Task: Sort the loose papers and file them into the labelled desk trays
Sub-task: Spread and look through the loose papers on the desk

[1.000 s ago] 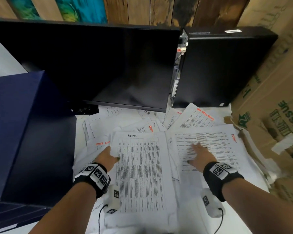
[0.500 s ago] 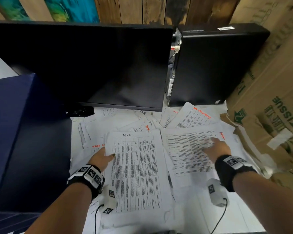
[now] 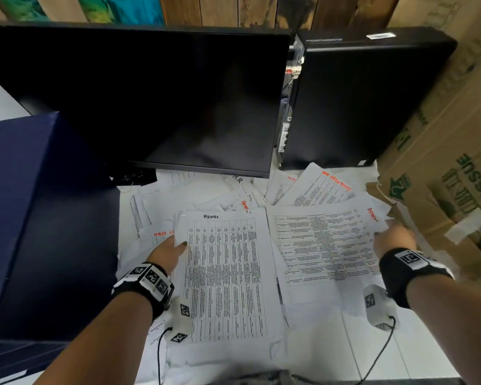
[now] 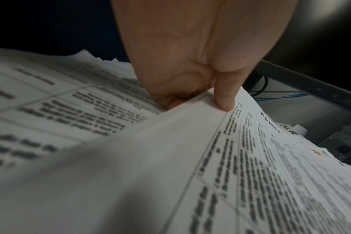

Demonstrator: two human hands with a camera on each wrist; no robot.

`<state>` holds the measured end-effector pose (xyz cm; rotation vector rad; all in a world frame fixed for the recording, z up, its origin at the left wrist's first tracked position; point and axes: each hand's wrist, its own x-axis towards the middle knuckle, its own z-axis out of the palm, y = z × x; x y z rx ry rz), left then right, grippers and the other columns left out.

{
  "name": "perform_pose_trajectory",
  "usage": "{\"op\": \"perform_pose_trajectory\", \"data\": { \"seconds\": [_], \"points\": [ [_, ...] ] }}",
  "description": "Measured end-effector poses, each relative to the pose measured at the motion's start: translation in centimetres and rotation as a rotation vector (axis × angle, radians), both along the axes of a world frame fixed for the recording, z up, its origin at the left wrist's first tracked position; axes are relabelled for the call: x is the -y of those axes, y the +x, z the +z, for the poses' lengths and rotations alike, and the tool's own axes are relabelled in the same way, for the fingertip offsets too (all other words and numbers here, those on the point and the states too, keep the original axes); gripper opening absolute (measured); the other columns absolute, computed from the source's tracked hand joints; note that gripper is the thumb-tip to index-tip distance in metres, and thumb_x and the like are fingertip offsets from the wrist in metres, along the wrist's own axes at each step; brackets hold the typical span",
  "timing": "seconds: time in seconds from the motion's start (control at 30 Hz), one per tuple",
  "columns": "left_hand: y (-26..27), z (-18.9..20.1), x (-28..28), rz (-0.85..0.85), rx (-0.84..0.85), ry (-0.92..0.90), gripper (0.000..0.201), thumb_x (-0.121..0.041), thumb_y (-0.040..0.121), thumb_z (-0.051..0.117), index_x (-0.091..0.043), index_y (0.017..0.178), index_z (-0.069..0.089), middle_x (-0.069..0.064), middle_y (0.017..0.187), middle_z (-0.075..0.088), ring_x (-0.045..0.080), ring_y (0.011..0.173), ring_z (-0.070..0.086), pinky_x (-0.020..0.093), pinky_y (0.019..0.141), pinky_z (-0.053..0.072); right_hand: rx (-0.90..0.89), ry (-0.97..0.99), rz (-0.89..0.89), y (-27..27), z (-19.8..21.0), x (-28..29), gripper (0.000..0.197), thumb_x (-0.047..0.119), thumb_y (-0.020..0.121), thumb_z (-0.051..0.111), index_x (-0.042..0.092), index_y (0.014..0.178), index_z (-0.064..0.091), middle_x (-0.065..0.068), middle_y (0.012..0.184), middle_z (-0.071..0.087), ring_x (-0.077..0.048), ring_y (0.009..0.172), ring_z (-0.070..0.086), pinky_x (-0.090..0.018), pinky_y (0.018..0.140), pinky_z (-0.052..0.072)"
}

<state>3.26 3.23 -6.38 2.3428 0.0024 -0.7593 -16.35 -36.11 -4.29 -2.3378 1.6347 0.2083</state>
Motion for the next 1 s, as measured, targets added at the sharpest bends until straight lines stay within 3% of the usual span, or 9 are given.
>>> {"op": "perform_pose_trajectory", "data": {
  "seconds": [0.07, 0.13, 0.3, 0.4, 0.53, 0.67, 0.8, 1.0],
  "points": [
    [0.0, -0.1, 0.0, -0.013, 0.019, 0.018, 0.037, -0.025, 0.099, 0.042, -0.004, 0.129, 0.049, 0.014, 0.129, 0.056, 0.031, 0.118, 0.051, 0.031, 0.093, 0.037, 0.016, 0.012, 0.011, 0.5, 1.7, 0.1, 0.037, 0.012, 0.098, 0.034, 0.005, 0.132, 0.047, -0.018, 0.130, 0.052, -0.032, 0.118, 0.052, -0.039, 0.092, 0.045],
    [0.0, -0.3, -0.2, -0.019, 0.028, 0.033, 0.037, -0.024, 0.099, 0.043, -0.005, 0.129, 0.049, 0.014, 0.129, 0.056, 0.031, 0.118, 0.051, 0.032, 0.094, 0.038, 0.216, 0.022, -0.032, 1.1, 4.1, 0.0, 0.036, 0.008, 0.097, 0.037, 0.006, 0.132, 0.047, -0.022, 0.128, 0.054, -0.038, 0.118, 0.050, -0.047, 0.101, 0.037],
    [0.1, -0.5, -0.3, -0.036, 0.043, 0.060, 0.038, -0.021, 0.098, 0.045, -0.005, 0.133, 0.046, 0.015, 0.134, 0.053, 0.031, 0.122, 0.049, 0.033, 0.099, 0.037, 0.468, -0.226, 0.108, 3.0, 10.8, -0.2, 0.040, -0.004, 0.089, 0.032, 0.011, 0.119, 0.053, -0.022, 0.115, 0.061, -0.038, 0.113, 0.049, -0.049, 0.109, 0.016],
    [0.0, -0.4, -0.2, -0.030, 0.048, 0.066, 0.037, -0.022, 0.098, 0.044, -0.005, 0.131, 0.047, 0.015, 0.132, 0.054, 0.031, 0.121, 0.049, 0.032, 0.098, 0.038, 0.517, -0.364, 0.270, 3.8, 14.3, -0.7, 0.037, -0.006, 0.088, 0.032, 0.008, 0.114, 0.054, -0.020, 0.105, 0.059, -0.035, 0.106, 0.047, -0.047, 0.102, 0.023],
    [-0.3, -0.4, -0.2, 0.010, 0.051, 0.052, 0.038, -0.027, 0.099, 0.042, -0.006, 0.130, 0.049, 0.015, 0.129, 0.056, 0.033, 0.120, 0.050, 0.037, 0.100, 0.038, 0.585, -0.322, 0.389, 4.6, 16.2, -1.0, 0.033, 0.002, 0.094, 0.029, 0.016, 0.110, 0.054, -0.018, 0.103, 0.054, -0.035, 0.102, 0.040, -0.037, 0.084, 0.026],
    [-0.3, -0.3, -0.2, -0.034, 0.040, 0.059, 0.037, -0.023, 0.099, 0.043, -0.007, 0.131, 0.048, 0.014, 0.133, 0.053, 0.032, 0.123, 0.048, 0.037, 0.103, 0.037, 0.523, -0.144, 0.545, 5.7, 15.0, -4.3, 0.025, 0.012, 0.099, 0.030, 0.021, 0.102, 0.054, -0.010, 0.096, 0.049, -0.024, 0.091, 0.031, -0.040, 0.085, 0.028],
    [-0.8, 0.2, 0.5, -0.075, 0.050, 0.031, 0.032, -0.019, 0.100, 0.041, -0.007, 0.128, 0.048, 0.013, 0.128, 0.056, 0.029, 0.117, 0.051, 0.030, 0.093, 0.039, 0.379, -0.074, 0.745, 6.9, 11.6, -8.5, 0.024, 0.008, 0.098, 0.034, 0.016, 0.104, 0.056, -0.005, 0.093, 0.055, -0.019, 0.090, 0.041, -0.038, 0.089, 0.029],
    [-3.1, 1.6, 2.4, -0.092, 0.032, -0.163, 0.038, -0.015, 0.100, 0.039, -0.012, 0.138, 0.041, 0.006, 0.137, 0.050, 0.022, 0.123, 0.046, 0.019, 0.092, 0.032, 0.267, 0.120, 0.830, 8.2, 6.6, -13.2, 0.030, 0.004, 0.097, 0.033, 0.022, 0.111, 0.052, -0.002, 0.103, 0.062, -0.019, 0.088, 0.047, -0.034, 0.089, 0.029]
  ]
}}
